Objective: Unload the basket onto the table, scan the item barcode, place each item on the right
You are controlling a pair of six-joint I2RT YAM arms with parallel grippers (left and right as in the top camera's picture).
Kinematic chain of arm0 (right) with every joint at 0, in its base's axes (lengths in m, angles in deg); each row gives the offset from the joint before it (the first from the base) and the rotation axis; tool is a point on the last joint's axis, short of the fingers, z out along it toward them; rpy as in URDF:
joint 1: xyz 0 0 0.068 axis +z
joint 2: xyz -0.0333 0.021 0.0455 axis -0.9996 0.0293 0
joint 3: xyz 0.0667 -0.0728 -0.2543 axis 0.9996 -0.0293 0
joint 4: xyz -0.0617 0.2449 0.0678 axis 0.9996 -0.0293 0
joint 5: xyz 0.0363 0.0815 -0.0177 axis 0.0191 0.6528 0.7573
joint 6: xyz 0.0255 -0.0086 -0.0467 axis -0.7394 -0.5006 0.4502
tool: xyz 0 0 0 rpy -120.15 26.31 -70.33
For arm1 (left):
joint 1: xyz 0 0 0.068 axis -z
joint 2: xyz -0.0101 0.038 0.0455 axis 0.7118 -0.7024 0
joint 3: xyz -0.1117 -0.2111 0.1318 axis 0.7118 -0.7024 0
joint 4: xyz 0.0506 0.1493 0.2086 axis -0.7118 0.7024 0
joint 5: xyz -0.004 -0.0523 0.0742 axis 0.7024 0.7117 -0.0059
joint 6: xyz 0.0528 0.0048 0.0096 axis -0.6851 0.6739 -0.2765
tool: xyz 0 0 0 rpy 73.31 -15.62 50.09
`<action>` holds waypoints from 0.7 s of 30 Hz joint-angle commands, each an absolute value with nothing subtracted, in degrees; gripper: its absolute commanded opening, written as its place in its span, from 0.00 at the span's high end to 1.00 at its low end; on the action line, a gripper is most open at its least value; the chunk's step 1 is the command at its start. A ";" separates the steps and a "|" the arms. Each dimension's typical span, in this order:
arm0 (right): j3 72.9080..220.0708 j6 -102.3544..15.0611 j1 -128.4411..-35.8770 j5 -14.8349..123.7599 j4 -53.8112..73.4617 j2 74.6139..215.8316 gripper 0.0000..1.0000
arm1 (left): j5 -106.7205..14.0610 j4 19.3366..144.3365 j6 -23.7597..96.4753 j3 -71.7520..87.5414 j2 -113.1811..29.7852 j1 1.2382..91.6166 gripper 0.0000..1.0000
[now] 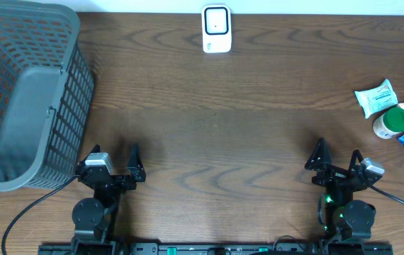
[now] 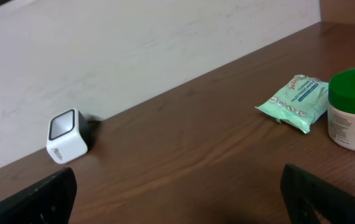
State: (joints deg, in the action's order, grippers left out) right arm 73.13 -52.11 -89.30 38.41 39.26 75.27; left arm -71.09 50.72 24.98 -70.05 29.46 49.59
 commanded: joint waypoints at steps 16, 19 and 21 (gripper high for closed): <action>72.93 -51.54 -88.64 37.71 39.19 74.83 0.01 | -71.53 51.55 23.78 -71.75 29.83 49.76 0.02; 72.93 -51.54 -88.64 37.71 39.19 74.83 0.01 | -71.66 51.53 23.76 -71.75 29.83 49.76 0.02; 72.93 -51.54 -88.64 37.71 39.19 74.83 0.01 | -71.64 51.51 23.78 -71.75 29.83 49.76 0.02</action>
